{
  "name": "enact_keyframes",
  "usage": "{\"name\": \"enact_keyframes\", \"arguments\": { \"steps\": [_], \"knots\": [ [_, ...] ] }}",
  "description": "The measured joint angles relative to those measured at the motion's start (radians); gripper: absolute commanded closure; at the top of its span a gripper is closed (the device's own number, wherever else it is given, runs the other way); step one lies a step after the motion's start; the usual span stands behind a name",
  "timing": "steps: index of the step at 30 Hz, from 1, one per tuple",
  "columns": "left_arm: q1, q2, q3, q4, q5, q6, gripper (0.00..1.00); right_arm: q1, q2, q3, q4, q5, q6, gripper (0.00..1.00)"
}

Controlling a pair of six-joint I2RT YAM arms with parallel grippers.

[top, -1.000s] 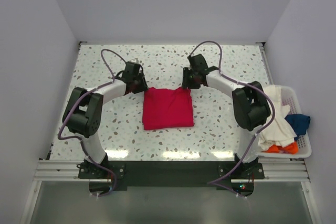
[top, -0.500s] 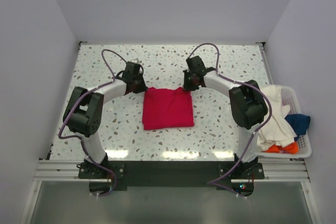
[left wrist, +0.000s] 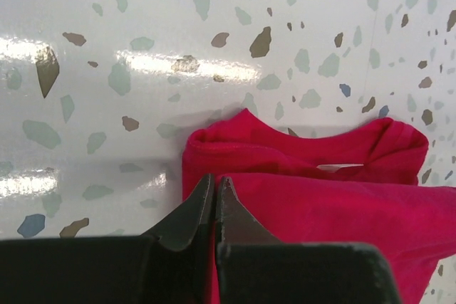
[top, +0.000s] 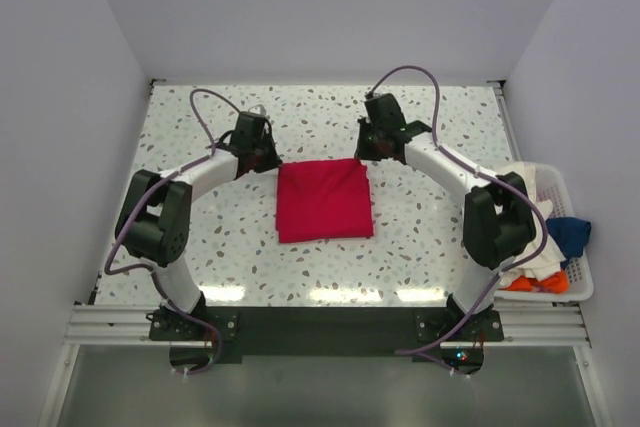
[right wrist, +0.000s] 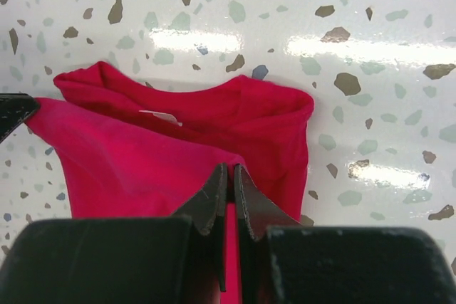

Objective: Fold and stack the t-shirts
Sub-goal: Fold the tshirt

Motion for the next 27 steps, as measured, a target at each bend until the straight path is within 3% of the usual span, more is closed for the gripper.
{"name": "enact_keyframes", "arguments": {
  "steps": [7,14,16,18,21,23,26,27],
  "knots": [
    [0.002,0.011,0.047,0.007,0.026,0.0,1.0,-0.013,-0.008,-0.029,-0.01,0.035,0.0,1.0],
    [0.028,0.105,0.069,0.036,0.081,-0.001,1.0,-0.051,0.099,-0.023,0.009,0.039,-0.002,0.98],
    [0.034,0.127,0.079,0.036,0.096,-0.001,0.83,-0.056,0.136,-0.007,0.008,0.035,-0.002,0.94],
    [0.04,0.139,0.09,0.035,0.108,0.003,0.59,-0.059,0.168,0.018,0.008,0.029,-0.004,0.8],
    [0.051,0.138,0.102,0.037,0.116,0.009,0.42,-0.063,0.186,0.048,-0.001,0.029,-0.013,0.57],
    [0.061,0.131,0.104,0.037,0.115,0.011,0.4,-0.066,0.184,0.064,-0.009,0.034,-0.021,0.48],
    [0.071,0.095,0.103,0.021,0.101,0.012,0.44,-0.068,0.174,0.077,-0.022,0.052,-0.029,0.48],
    [0.072,0.077,0.1,0.017,0.099,0.012,0.5,-0.068,0.163,0.077,-0.032,0.055,-0.029,0.48]
  ]
}}
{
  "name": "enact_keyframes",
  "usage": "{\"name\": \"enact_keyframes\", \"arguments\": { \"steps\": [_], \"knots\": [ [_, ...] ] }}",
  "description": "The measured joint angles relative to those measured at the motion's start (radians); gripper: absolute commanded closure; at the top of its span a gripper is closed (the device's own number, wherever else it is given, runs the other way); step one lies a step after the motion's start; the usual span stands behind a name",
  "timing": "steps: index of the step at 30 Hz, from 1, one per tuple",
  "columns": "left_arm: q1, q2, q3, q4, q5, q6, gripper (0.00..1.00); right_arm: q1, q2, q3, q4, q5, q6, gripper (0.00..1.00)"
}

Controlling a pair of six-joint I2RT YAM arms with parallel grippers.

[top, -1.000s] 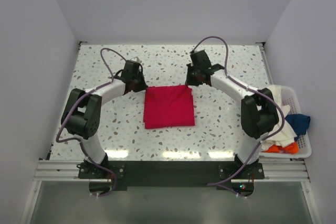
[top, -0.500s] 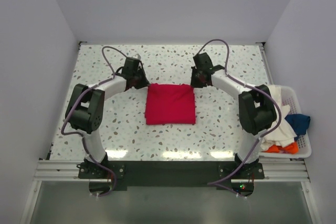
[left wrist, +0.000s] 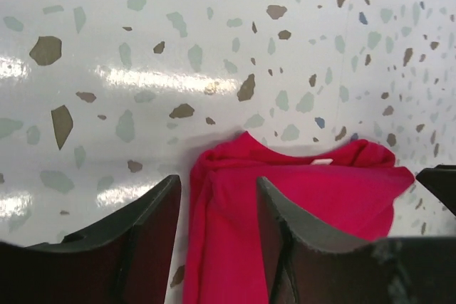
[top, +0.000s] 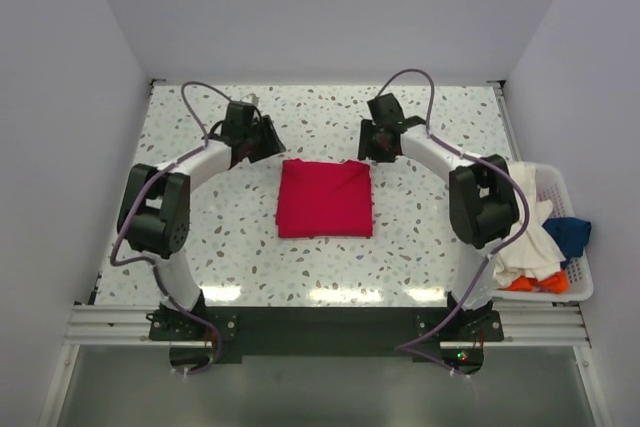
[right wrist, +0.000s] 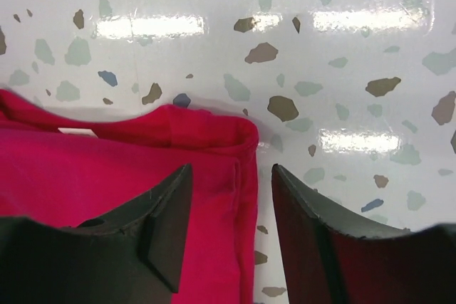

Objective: Fold and stack the t-shirts
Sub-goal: Fold the tshirt

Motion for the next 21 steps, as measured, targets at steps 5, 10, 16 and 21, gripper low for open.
{"name": "enact_keyframes", "arguments": {
  "steps": [5,10,16,21],
  "knots": [
    [-0.018,-0.148,-0.064,0.002,-0.004,-0.001,0.69,0.017,-0.118,-0.071,-0.014,0.015,0.003,0.56],
    [-0.092,-0.167,-0.069,0.01,0.002,-0.003,0.83,0.103,-0.212,-0.115,-0.006,0.021,0.02,0.58],
    [-0.139,-0.047,-0.053,0.028,0.019,-0.004,0.83,0.157,-0.145,-0.153,0.032,-0.007,0.037,0.57],
    [-0.127,0.085,-0.029,0.04,0.013,-0.012,0.83,0.114,-0.076,-0.234,0.063,-0.037,0.055,0.56]
  ]
}}
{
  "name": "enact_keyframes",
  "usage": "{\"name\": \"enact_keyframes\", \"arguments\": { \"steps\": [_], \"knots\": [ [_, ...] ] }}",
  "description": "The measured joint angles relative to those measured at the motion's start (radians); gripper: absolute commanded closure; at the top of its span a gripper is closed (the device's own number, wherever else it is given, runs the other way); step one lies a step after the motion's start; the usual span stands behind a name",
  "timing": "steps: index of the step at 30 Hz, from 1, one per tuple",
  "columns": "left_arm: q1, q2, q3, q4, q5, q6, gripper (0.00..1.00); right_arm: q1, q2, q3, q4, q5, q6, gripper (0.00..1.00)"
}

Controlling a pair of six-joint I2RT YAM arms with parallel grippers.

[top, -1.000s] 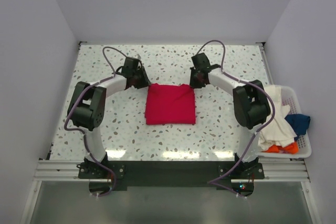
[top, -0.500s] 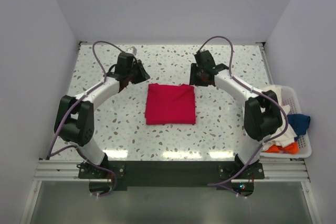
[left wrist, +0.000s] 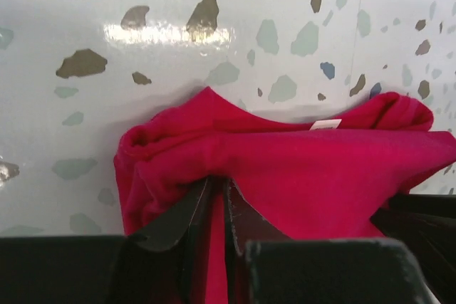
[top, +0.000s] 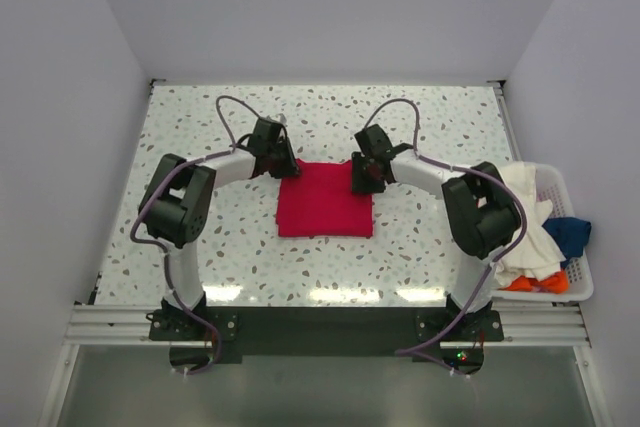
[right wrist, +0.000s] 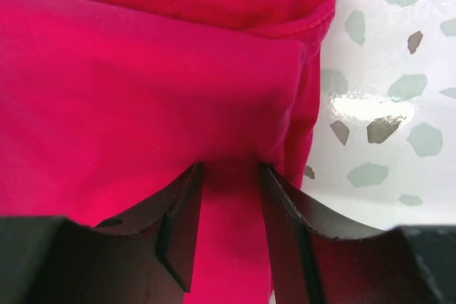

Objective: Fold and stack the t-shirts
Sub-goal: Fold the tshirt

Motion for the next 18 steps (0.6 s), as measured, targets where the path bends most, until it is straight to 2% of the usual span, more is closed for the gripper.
{"name": "enact_keyframes", "arguments": {
  "steps": [4,10,13,18],
  "knots": [
    [0.029,0.027,0.014,0.037,0.025,-0.019,0.83,-0.027,-0.013,-0.044,0.051,-0.028,0.013,0.56],
    [0.046,0.028,0.018,0.041,0.03,-0.023,0.75,-0.037,-0.023,-0.059,0.071,-0.051,0.013,0.55],
    [0.048,0.027,0.028,0.036,0.038,-0.02,0.69,-0.037,-0.028,-0.059,0.065,-0.053,0.012,0.52],
    [0.061,0.001,0.037,0.026,0.064,-0.006,0.53,-0.04,-0.075,-0.053,0.01,-0.05,0.011,0.53]
  ]
}}
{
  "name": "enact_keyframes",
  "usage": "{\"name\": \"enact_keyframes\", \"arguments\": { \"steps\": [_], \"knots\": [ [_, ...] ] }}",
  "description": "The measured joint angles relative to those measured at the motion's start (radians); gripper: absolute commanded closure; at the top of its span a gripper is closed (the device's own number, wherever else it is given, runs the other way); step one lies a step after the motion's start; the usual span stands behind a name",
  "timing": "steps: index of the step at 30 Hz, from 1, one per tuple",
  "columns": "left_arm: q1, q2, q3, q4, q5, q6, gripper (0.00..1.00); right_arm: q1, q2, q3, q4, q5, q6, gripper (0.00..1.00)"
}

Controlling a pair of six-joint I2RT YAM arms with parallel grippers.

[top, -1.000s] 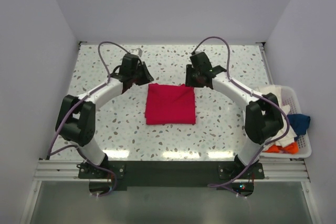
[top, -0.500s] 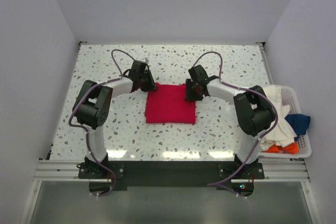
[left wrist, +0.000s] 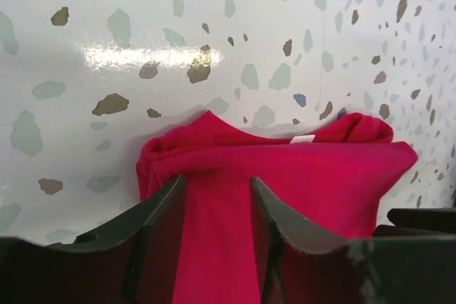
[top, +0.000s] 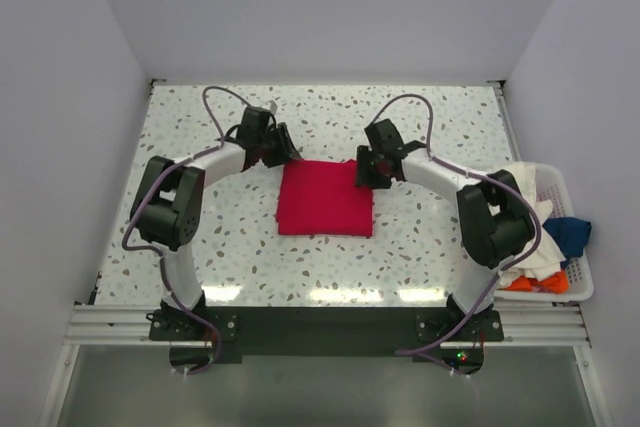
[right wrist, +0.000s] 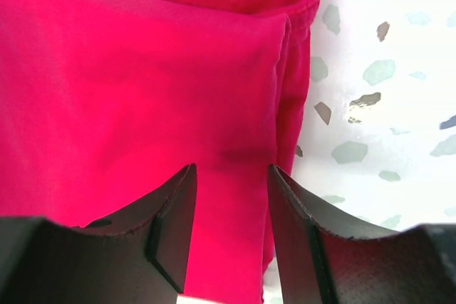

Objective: Fold and stack the t-shirts
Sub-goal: Fold the tshirt

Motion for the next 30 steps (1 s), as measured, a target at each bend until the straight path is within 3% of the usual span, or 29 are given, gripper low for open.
{"name": "enact_keyframes", "arguments": {
  "steps": [5,12,19,30],
  "knots": [
    [0.008,-0.125,-0.051,-0.019,0.0,0.015,0.37,-0.003,-0.013,0.07,-0.031,0.003,-0.002,0.62],
    [0.023,-0.23,-0.154,-0.044,-0.005,0.049,0.26,-0.014,0.092,0.193,-0.039,0.06,-0.009,0.66],
    [0.027,-0.19,-0.172,-0.089,0.014,0.1,0.24,-0.065,0.205,0.213,-0.067,0.084,-0.019,0.69],
    [0.03,-0.092,-0.139,-0.066,0.068,0.129,0.23,-0.085,0.22,0.23,-0.053,0.072,-0.025,0.69]
  ]
}}
